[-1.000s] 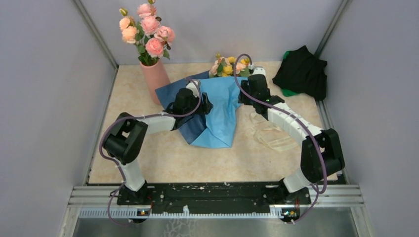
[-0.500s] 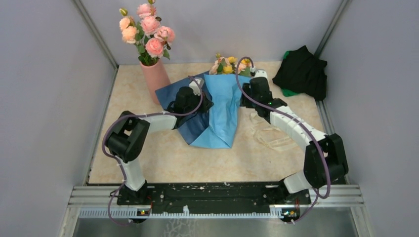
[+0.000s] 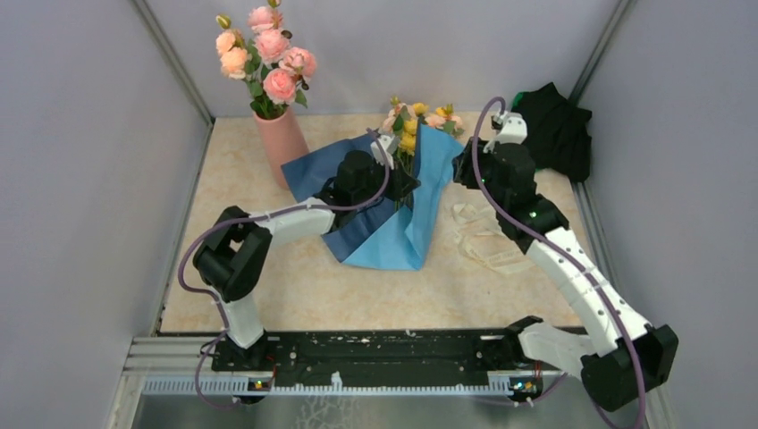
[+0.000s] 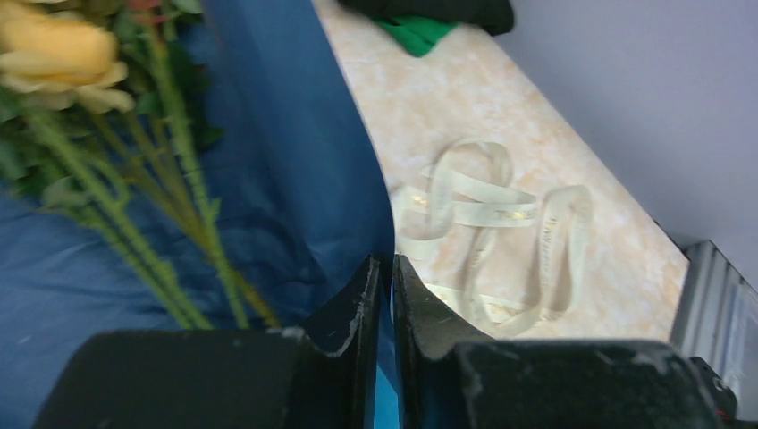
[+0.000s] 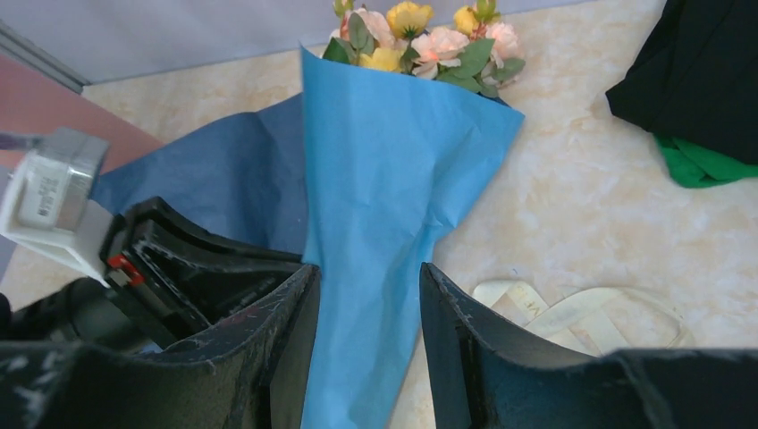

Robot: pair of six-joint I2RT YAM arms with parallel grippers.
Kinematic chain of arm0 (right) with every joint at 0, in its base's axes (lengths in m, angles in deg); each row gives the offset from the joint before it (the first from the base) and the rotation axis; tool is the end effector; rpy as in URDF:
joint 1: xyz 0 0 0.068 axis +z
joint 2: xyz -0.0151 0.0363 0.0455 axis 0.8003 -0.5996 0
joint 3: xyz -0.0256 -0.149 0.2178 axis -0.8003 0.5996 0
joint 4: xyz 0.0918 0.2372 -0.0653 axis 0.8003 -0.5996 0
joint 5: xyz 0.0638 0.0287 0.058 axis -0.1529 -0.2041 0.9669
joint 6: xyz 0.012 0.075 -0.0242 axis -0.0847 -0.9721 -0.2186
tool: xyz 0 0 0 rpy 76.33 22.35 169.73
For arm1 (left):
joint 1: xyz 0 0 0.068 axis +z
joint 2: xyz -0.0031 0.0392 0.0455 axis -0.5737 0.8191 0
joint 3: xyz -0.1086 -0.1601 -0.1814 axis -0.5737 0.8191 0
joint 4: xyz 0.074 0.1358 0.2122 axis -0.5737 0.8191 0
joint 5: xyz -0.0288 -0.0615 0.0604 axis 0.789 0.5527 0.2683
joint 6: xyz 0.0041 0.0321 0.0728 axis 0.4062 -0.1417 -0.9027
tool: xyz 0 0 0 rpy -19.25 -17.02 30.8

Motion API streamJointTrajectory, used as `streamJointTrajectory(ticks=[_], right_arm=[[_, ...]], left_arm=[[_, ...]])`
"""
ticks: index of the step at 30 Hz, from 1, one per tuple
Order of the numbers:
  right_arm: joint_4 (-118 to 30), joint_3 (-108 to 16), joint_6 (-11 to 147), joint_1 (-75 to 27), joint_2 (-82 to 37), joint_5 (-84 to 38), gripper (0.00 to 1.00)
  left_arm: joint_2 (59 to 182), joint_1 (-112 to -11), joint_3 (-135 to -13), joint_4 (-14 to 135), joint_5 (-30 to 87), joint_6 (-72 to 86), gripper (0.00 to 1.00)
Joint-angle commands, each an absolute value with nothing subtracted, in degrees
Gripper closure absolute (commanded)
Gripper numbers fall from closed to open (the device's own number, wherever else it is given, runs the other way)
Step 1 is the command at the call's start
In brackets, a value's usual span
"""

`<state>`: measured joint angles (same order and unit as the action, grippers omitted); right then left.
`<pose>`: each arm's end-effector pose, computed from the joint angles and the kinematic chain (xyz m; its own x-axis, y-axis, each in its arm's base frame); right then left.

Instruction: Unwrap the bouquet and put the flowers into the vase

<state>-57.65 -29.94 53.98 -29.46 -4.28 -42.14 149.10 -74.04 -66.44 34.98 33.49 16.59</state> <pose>0.2673 0.1027 0.3460 -0.3333 0.2345 -0.9132 -0.1143 0.9514 0.2861 0.3380 -0.2941 0.2223 -0.4317 -0.0970 -0.8968 0.6756 0.6240 -0.3927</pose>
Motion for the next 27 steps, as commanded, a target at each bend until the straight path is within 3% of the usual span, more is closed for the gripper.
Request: streamJointTrajectory(ticks=[1, 6, 12, 18, 27], right_arm=[[-59.12, -29.77, 53.79, -29.85, 0.07, -43.98, 0.55], [-61.19, -30.66, 54.57, -29.87, 3.57, -47.01, 0.55], [-61.47, -30.71, 55.07, -29.86, 7.22, -48.38, 0.55], [-61.14, -30.03, 55.24, -29.85, 7.41, -49.12, 0.58], [-58.15, -27.56, 55.22, -29.87, 3.70, -50.54, 0.58]], left_arm=[[151.66, -78.27, -70.53, 35.25, 33.89, 15.92, 0.84], [155.72, -83.33, -76.09, 37.18, 33.74, 15.02, 0.82], [160.81, -86.34, -77.31, 34.44, 36.22, 17.29, 0.70], [163.57, -87.65, -77.86, 32.74, 37.45, 18.13, 0.28], [152.55, -87.42, -69.41, 34.05, 26.66, 9.32, 0.25]])
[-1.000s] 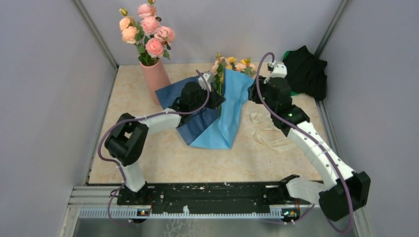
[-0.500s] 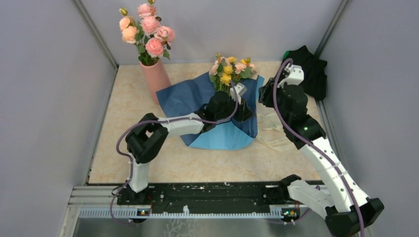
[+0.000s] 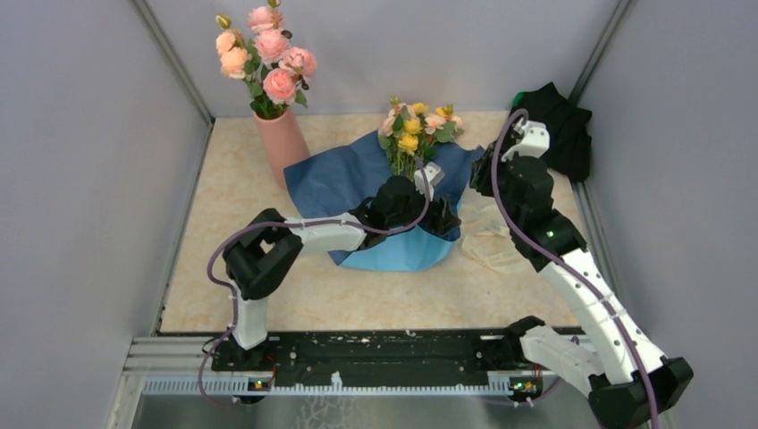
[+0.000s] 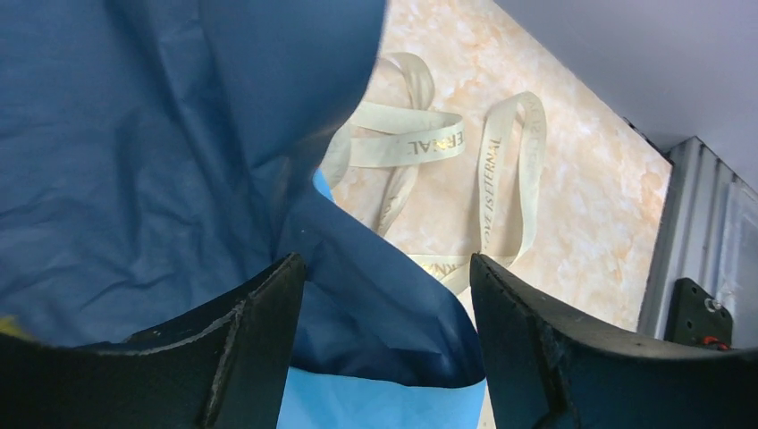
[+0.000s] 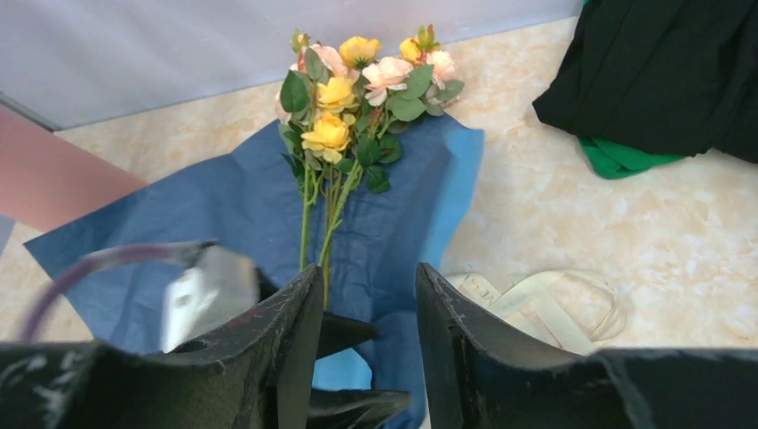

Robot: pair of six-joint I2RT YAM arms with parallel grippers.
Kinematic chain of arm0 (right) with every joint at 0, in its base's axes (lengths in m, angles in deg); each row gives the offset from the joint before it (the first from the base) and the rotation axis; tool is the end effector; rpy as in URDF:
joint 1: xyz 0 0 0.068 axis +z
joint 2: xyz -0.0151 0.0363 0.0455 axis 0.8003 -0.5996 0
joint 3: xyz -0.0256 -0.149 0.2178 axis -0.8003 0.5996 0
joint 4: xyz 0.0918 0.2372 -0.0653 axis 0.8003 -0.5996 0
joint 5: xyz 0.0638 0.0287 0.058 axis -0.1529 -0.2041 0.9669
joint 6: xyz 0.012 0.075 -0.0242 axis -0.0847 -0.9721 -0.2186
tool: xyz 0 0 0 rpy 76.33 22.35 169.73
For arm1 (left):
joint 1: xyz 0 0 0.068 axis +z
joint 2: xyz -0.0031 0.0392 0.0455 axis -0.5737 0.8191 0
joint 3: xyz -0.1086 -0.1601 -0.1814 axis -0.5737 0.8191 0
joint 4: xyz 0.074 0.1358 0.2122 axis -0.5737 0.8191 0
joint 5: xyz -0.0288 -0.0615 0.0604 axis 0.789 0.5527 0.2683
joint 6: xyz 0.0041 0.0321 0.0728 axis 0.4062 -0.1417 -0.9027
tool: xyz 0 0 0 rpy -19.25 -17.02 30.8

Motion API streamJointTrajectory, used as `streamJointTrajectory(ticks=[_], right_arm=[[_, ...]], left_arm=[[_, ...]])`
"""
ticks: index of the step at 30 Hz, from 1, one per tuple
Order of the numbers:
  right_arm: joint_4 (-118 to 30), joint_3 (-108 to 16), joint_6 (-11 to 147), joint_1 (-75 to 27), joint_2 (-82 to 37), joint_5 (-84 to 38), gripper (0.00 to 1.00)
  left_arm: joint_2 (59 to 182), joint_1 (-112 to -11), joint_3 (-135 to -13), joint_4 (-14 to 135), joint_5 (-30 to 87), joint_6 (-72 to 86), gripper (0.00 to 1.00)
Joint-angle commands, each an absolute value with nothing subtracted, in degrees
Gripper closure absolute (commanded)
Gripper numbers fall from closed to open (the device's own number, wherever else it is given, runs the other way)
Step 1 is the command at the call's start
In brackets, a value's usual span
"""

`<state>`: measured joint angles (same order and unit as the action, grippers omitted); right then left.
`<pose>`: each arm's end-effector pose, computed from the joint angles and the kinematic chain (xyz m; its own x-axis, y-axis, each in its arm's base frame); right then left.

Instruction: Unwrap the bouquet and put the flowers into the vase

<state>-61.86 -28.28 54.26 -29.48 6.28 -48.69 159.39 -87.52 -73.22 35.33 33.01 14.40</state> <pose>0.2256 0.0761 0.3701 -0.2248 0.2664 -0.9373 -0.0342 0.9592 0.2808 0.2814 -0.3914 0.1842 -0.4474 0.0693 -0.8917 0.8008 0.4751 -0.3648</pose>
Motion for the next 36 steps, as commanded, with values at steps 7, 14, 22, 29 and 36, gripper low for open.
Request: streamJointTrajectory(ticks=[7, 14, 22, 29, 36], right_arm=[[-53.68, -25.18, 53.67, -29.89, -5.68, -48.66, 0.58], [-51.04, -24.32, 52.50, -29.95, -5.93, -46.66, 0.59], [-51.86, -24.72, 53.10, -29.91, -1.98, -45.83, 0.59], [-51.11, -23.92, 52.32, -29.96, -5.30, -42.91, 0.59], [-48.32, -25.48, 51.86, -29.96, -14.61, -35.19, 0.59]], left_arm=[[148.59, -84.76, -61.72, 36.05, 17.78, 5.07, 0.24], [151.95, -83.53, -61.88, 31.55, 25.09, 6.06, 0.20], [152.12, -82.60, -60.36, 32.49, 18.50, 6.26, 0.22], [145.65, -75.05, -53.60, 32.41, 17.52, 6.56, 0.22], [142.49, -71.27, -49.71, 33.53, 14.34, 5.59, 0.22]])
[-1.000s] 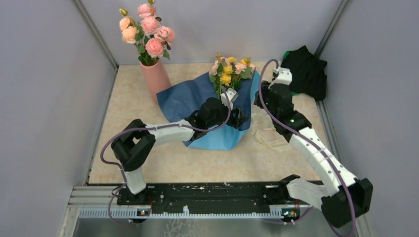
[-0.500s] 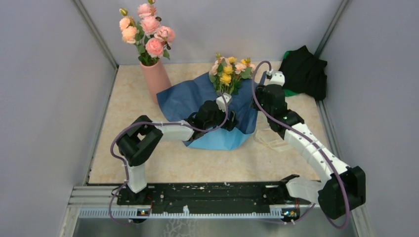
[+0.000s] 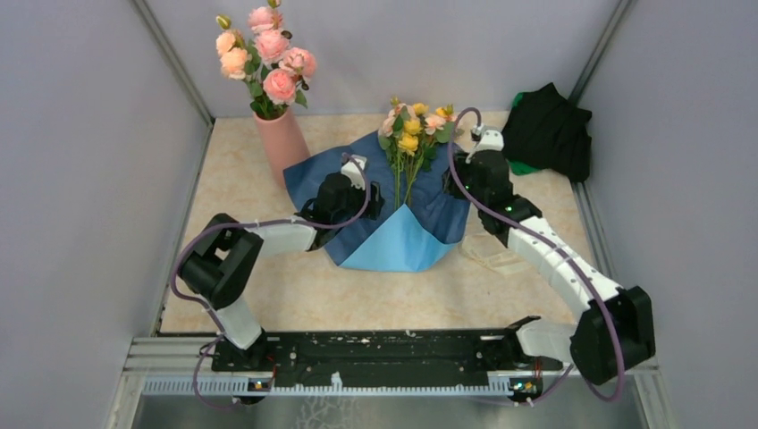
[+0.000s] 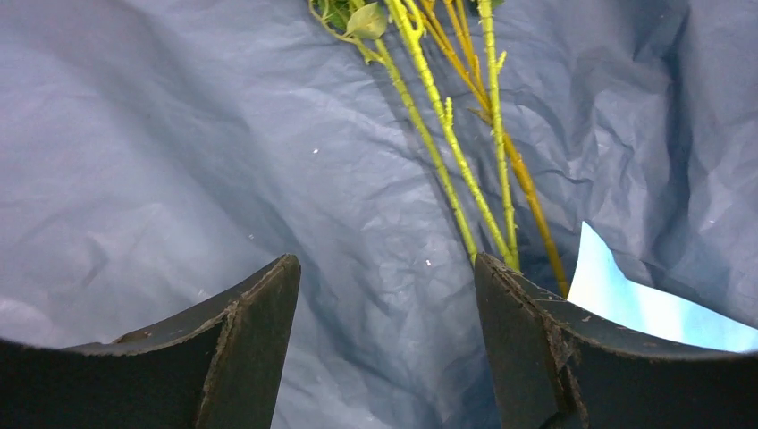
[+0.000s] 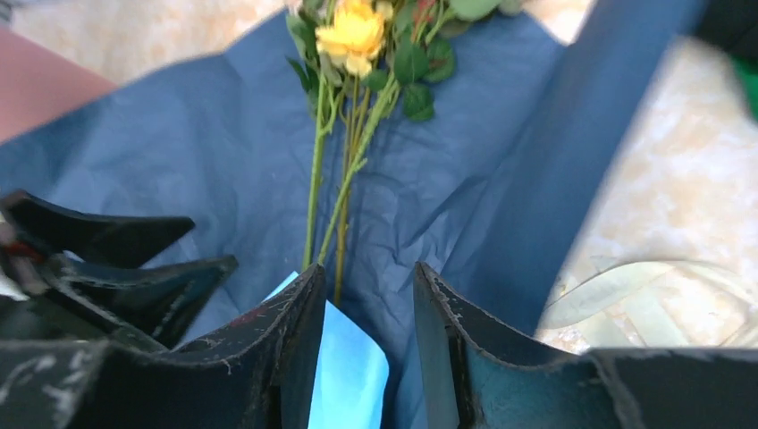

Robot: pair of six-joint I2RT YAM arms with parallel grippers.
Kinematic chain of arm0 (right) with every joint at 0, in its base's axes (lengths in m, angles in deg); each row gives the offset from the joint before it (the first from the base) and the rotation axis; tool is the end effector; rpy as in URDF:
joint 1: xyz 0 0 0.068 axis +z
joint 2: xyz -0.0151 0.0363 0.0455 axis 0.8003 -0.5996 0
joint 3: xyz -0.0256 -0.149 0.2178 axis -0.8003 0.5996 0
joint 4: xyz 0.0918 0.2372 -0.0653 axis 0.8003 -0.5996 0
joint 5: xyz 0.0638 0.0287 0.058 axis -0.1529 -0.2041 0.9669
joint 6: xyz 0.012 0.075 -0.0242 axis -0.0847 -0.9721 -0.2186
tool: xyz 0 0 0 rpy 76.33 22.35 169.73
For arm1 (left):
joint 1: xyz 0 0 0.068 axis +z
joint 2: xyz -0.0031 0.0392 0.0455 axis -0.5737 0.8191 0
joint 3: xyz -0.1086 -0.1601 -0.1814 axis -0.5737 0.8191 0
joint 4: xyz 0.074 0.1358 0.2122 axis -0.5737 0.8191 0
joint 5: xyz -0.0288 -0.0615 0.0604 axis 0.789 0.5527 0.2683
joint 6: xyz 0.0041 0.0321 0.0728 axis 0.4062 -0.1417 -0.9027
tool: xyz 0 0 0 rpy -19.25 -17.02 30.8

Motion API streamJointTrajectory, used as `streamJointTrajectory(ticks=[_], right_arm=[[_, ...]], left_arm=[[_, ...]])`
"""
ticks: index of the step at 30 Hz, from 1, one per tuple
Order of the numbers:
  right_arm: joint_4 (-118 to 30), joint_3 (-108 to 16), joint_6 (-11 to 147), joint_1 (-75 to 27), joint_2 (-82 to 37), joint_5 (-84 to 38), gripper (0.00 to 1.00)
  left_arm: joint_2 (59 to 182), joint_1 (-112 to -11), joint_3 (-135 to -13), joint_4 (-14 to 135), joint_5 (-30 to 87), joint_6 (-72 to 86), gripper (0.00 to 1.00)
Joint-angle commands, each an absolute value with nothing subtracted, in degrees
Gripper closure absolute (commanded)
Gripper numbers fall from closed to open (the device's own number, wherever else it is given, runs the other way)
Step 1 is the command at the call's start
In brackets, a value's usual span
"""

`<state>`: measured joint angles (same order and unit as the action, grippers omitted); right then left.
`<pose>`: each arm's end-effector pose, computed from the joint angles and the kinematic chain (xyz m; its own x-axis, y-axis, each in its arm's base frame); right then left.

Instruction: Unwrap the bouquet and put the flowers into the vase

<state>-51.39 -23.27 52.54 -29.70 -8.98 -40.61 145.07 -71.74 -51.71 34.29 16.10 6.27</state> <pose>0.2848 0.1110 0.2929 -0.4175 0.2260 -0.8801 -0.1001 0.9512 0.2917 0.3236 -0.2351 0.1615 -0.3953 0.0669 -0.9161 0.4759 0.8680 -0.1419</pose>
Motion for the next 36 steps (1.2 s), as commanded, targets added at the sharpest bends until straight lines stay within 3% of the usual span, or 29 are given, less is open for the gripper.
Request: streamJointTrajectory(ticks=[1, 9, 16, 36], right_arm=[[-48.32, -25.87, 51.84, -29.91, -16.74, -34.57, 0.59], [-47.50, -25.09, 50.59, -30.81, -29.12, -35.02, 0.57], [-39.16, -18.72, 45.13, -35.62, -32.43, -26.81, 0.57], [-37.91, -19.84, 41.74, -40.57, -40.07, -27.35, 0.57]], left_arm=[[142.38, -71.17, -49.37, 33.62, 14.22, 5.69, 0.22], [142.81, -70.50, -47.44, 34.52, 11.99, 6.32, 0.22], [146.15, -70.02, -47.43, 34.32, 14.82, 9.70, 0.23], [156.45, -72.46, -47.00, 24.37, 24.11, 18.73, 0.26]])
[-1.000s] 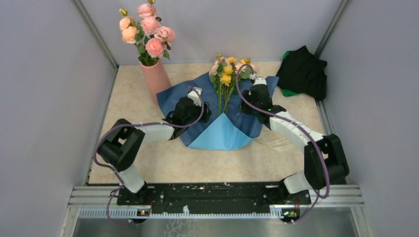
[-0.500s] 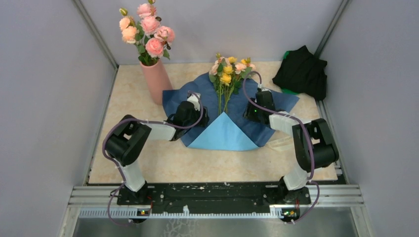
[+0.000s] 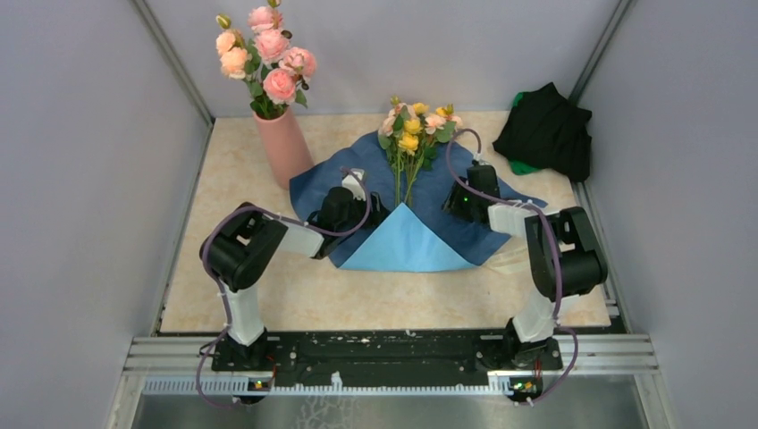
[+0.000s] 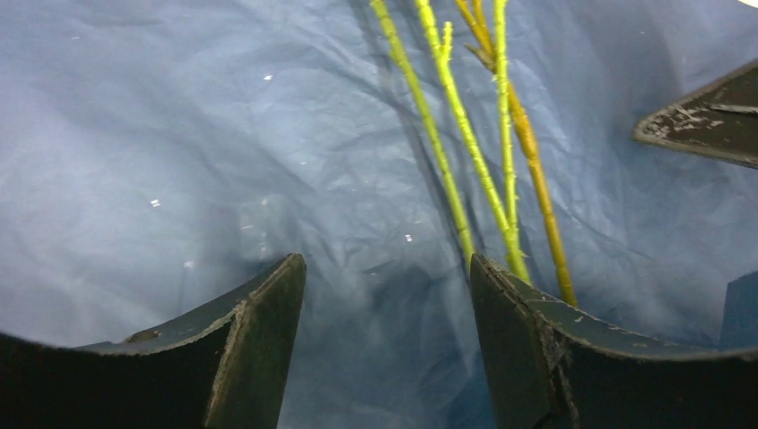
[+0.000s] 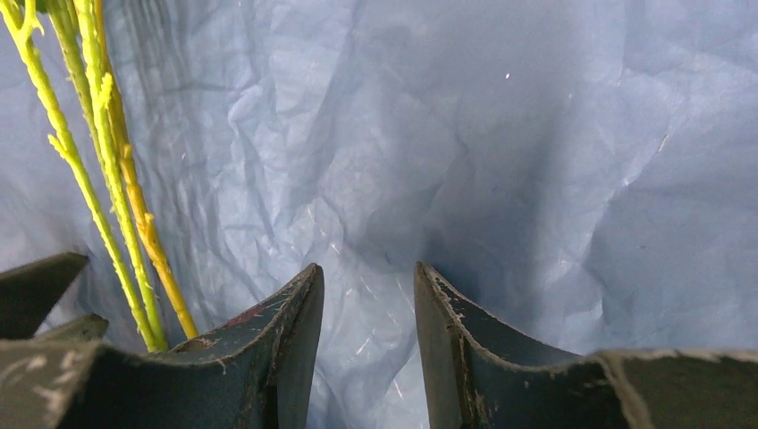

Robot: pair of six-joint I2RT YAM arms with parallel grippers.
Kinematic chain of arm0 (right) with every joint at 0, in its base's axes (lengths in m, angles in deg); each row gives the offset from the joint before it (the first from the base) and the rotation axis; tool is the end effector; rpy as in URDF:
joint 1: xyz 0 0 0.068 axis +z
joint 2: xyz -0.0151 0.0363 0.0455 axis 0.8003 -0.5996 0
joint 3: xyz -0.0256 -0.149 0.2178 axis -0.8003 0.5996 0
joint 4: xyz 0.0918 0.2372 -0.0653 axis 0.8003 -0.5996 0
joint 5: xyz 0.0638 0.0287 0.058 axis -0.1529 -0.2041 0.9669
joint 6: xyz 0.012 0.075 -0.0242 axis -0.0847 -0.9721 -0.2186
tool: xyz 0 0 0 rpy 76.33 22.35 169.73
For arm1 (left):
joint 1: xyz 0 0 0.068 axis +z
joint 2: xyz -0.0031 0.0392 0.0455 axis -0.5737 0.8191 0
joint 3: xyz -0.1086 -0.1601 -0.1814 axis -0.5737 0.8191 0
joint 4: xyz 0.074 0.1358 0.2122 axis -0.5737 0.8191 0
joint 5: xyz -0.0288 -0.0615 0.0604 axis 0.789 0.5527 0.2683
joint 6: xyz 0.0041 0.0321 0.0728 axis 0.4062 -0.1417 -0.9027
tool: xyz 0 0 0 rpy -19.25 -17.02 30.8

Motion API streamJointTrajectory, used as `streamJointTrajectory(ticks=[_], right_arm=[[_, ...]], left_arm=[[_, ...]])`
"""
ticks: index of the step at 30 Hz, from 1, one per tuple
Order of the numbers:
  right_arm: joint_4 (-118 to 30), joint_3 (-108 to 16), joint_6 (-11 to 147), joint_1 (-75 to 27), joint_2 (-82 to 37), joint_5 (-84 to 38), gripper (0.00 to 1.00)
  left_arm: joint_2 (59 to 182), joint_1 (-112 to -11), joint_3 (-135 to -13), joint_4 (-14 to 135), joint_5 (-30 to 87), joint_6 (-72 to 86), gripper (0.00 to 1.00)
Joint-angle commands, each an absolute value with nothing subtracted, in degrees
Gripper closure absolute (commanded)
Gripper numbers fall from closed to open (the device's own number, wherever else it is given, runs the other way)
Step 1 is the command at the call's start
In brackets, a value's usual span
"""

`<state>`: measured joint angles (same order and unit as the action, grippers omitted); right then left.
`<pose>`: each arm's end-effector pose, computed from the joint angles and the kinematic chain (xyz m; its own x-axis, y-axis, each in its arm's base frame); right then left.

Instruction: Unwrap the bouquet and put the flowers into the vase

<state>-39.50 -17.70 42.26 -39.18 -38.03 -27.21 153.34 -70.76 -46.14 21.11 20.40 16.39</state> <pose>0.3441 0.0902 0.1208 -0.7330 0.3706 -0.5704 0.1280 0.8987 0.4194 0.3192 -0.2298 0.1065 -0.4998 -0.0754 -0.8628 0.4354 0.8393 -0.3255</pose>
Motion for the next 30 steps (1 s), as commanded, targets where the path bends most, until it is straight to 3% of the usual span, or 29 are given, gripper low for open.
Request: streamJointTrajectory(ticks=[1, 12, 30], right_arm=[[-37.96, -20.36, 41.73, -40.90, -40.56, -27.27, 0.57], [-38.82, -20.78, 43.06, -41.91, -38.47, -26.31, 0.57], [-39.45, -20.85, 43.53, -41.91, -35.12, -24.68, 0.57]], left_arm=[[156.69, -72.67, -47.51, 24.54, 24.16, 18.71, 0.26], [153.99, -74.17, -47.15, 25.50, 25.75, 18.73, 0.26], [130.37, -90.30, -32.80, 33.28, 18.82, 25.48, 0.25]])
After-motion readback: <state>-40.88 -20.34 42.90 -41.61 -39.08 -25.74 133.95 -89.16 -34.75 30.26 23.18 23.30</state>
